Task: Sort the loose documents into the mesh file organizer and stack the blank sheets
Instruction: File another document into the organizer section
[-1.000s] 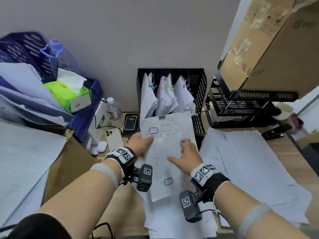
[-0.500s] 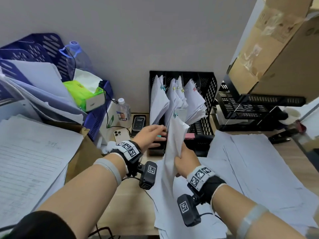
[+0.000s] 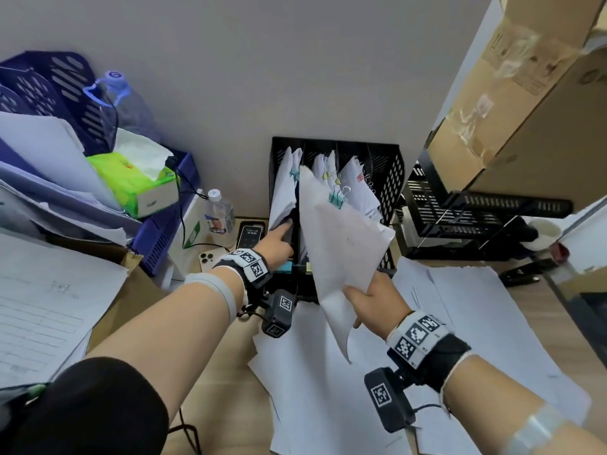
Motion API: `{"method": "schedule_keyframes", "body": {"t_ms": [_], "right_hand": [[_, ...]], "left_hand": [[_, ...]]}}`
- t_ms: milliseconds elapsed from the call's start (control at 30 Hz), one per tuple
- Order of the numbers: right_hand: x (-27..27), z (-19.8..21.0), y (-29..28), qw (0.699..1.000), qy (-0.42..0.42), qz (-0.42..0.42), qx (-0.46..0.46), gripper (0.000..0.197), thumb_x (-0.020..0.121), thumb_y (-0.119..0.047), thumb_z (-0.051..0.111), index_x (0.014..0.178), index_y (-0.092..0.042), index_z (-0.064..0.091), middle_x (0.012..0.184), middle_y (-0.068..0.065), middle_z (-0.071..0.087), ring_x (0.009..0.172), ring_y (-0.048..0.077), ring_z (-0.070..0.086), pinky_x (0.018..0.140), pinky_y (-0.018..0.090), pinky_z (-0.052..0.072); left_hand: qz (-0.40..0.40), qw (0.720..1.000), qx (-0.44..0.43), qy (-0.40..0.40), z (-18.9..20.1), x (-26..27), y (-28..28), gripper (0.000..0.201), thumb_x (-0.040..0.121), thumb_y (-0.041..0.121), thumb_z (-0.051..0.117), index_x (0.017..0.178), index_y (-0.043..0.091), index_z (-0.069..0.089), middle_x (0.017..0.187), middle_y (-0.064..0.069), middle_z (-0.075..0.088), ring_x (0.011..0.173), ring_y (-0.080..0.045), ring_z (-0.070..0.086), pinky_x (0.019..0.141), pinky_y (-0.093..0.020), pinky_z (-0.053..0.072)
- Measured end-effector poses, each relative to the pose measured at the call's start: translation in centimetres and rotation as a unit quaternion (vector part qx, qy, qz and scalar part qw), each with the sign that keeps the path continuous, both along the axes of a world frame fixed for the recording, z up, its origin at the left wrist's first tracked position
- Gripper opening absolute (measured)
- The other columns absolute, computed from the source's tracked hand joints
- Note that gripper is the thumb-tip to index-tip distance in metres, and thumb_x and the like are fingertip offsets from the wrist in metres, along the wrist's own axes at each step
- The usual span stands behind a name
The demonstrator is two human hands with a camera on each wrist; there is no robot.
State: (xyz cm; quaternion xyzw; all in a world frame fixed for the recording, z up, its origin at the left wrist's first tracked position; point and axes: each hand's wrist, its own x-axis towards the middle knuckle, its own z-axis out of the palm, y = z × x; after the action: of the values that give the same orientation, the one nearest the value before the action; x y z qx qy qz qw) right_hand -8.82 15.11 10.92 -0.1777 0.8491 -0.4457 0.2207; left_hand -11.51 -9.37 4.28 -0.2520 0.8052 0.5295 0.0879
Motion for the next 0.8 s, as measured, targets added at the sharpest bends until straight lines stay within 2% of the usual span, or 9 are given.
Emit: {"method": "schedule_keyframes", "body": {"t_ms": [67, 167, 233, 300, 367, 433, 533, 633, 800], "right_hand": [[-1.0, 0.9, -0.8, 1.000, -0.016, -0.004, -0.023, 0.016, 0.092, -0.007, 0.051, 0.101, -0.010, 0.063, 0.090, 0.005, 0.065, 0.064, 0.028, 0.065, 0.047, 0.036, 0.057], [-2.4, 2.2, -2.3, 0.998, -0.013, -0.002, -0.058, 0.016, 0.092, -0.003, 0.053, 0.101, -0.014, 0.059, 0.087, -0.005, 0.063, 0.071, 0.018, 0.062, 0.050, 0.016, 0.051], [-3.4, 3.1, -3.4, 0.997, -0.016, 0.000, -0.082, 0.017, 0.091, 0.001, 0.054, 0.094, -0.015, 0.060, 0.084, -0.004, 0.063, 0.074, 0.022, 0.064, 0.052, 0.020, 0.052], [-4.1, 3.9, -4.4, 0.992, -0.041, -0.011, -0.116, 0.024, 0.090, 0.004, 0.054, 0.085, -0.019, 0.057, 0.082, 0.005, 0.064, 0.061, 0.027, 0.062, 0.043, 0.030, 0.051], [-4.9, 4.7, -5.0, 0.988, -0.047, -0.029, -0.144, 0.026, 0.088, 0.006, 0.055, 0.083, -0.019, 0.056, 0.082, 0.012, 0.064, 0.057, 0.029, 0.059, 0.044, 0.029, 0.050], [-5.7, 5.3, -5.4, 0.983, -0.044, -0.055, -0.167, 0.022, 0.087, 0.006, 0.057, 0.083, -0.015, 0.057, 0.078, 0.008, 0.063, 0.057, 0.021, 0.058, 0.045, 0.022, 0.049], [-6.9, 5.6, -6.0, 0.984, -0.011, -0.066, -0.164, 0.020, 0.086, 0.003, 0.057, 0.092, -0.016, 0.058, 0.081, -0.005, 0.063, 0.074, 0.012, 0.060, 0.060, 0.015, 0.048], [-7.8, 5.4, -7.2, 0.994, 0.033, -0.049, -0.090, 0.021, 0.085, -0.003, 0.054, 0.098, -0.019, 0.057, 0.089, -0.003, 0.064, 0.090, 0.023, 0.062, 0.077, 0.033, 0.056], [-9.7, 4.5, -10.3, 0.995, 0.093, -0.013, -0.018, 0.039, 0.086, -0.003, 0.048, 0.123, -0.012, 0.056, 0.105, 0.006, 0.064, 0.104, 0.030, 0.061, 0.082, 0.032, 0.049]], "left_hand": [[0.033, 0.999, 0.017, 0.015, 1.5, 0.7, 0.4, 0.087, 0.087, 0.003, 0.055, 0.154, 0.047, 0.021, 0.152, -0.008, 0.041, 0.122, -0.034, 0.055, 0.101, -0.051, 0.053], [0.077, 0.994, 0.063, 0.033, 2.7, 1.2, 0.6, 0.092, 0.092, -0.005, 0.056, 0.157, 0.042, 0.012, 0.138, -0.006, 0.044, 0.119, -0.036, 0.059, 0.100, -0.054, 0.053], [0.095, 0.991, 0.090, 0.031, 2.8, 1.2, 0.3, 0.097, 0.094, -0.010, 0.051, 0.158, 0.043, 0.000, 0.152, -0.013, 0.037, 0.122, -0.037, 0.061, 0.101, -0.050, 0.053], [0.102, 0.986, 0.124, 0.043, 2.8, 1.2, 0.1, 0.097, 0.095, -0.013, 0.046, 0.158, 0.041, -0.003, 0.159, -0.018, 0.032, 0.124, -0.038, 0.060, 0.101, -0.045, 0.052], [0.092, 0.987, 0.121, 0.057, 2.7, 1.0, -0.2, 0.090, 0.096, -0.008, 0.050, 0.159, 0.037, 0.003, 0.141, -0.018, 0.051, 0.120, -0.039, 0.061, 0.090, -0.044, 0.053], [0.089, 0.987, 0.123, 0.053, 2.6, 1.0, -0.6, 0.088, 0.097, 0.003, 0.054, 0.158, 0.039, 0.003, 0.137, -0.018, 0.058, 0.119, -0.037, 0.063, 0.078, -0.040, 0.055], [0.109, 0.984, 0.130, 0.048, 2.4, 1.0, -1.2, 0.081, 0.099, 0.010, 0.052, 0.159, 0.038, 0.005, 0.124, -0.013, 0.065, 0.110, -0.030, 0.066, 0.081, -0.040, 0.057], [0.122, 0.980, 0.147, 0.051, 2.0, 0.9, -1.3, 0.078, 0.101, 0.007, 0.049, 0.160, 0.035, 0.005, 0.087, 0.001, 0.054, 0.081, -0.016, 0.055, 0.070, -0.029, 0.050], [0.120, 0.981, 0.148, 0.047, 1.9, 0.3, -1.2, 0.079, 0.102, 0.007, 0.049, 0.160, 0.034, 0.002, 0.084, 0.004, 0.049, 0.095, -0.023, 0.053, 0.073, -0.030, 0.049]]}}
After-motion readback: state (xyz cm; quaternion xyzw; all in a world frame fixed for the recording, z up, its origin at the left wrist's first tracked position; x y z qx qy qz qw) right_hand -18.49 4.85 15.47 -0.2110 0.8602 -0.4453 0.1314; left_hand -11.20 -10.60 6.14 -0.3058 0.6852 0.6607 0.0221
